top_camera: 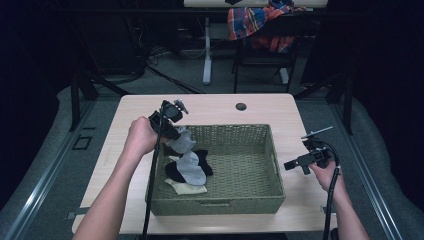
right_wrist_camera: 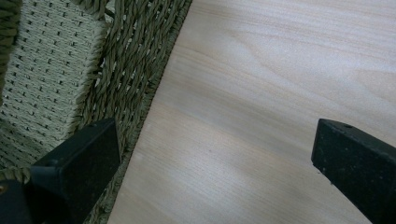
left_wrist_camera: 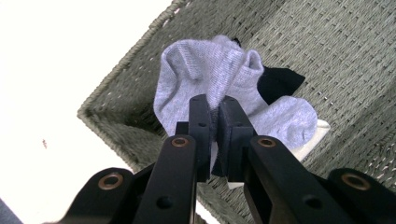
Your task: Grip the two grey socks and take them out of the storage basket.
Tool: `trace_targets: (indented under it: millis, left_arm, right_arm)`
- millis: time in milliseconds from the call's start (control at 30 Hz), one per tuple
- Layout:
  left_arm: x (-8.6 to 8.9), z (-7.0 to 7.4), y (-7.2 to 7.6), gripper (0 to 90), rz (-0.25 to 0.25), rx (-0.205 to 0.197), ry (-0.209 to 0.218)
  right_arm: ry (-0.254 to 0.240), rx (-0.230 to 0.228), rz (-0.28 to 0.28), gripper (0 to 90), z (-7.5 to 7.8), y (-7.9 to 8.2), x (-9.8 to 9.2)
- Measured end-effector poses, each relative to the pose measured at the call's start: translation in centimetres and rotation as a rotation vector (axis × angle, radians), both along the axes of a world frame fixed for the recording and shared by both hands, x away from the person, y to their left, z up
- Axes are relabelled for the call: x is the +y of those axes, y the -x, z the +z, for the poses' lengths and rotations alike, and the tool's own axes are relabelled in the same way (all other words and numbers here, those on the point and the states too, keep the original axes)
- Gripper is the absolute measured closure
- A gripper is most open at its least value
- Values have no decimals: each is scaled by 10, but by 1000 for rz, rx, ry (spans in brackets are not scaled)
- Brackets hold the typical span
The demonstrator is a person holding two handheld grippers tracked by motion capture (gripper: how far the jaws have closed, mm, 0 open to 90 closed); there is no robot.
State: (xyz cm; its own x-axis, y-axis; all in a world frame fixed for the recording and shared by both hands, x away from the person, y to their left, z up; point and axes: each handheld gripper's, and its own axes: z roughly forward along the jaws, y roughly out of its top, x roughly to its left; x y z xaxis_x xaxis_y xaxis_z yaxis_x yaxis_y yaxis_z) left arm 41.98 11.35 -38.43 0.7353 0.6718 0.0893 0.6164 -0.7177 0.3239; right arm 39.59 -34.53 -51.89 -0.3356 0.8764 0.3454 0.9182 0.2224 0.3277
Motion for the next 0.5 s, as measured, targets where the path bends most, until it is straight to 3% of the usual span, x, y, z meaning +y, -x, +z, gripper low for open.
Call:
trace_targets:
  millis: [267, 400, 500]
  left_arm:
    - [5, 15, -2, 851, 12, -19, -14]
    - [9, 21, -3, 851, 24, -30, -17]
    - [12, 25, -4, 851, 30, -35, -20]
  right_arm:
    - [-1, -19, -19, 9, -1, 1, 1]
    - [0, -8, 7, 9, 0, 0, -1]
    - [-1, -6, -14, 9, 0, 1, 1]
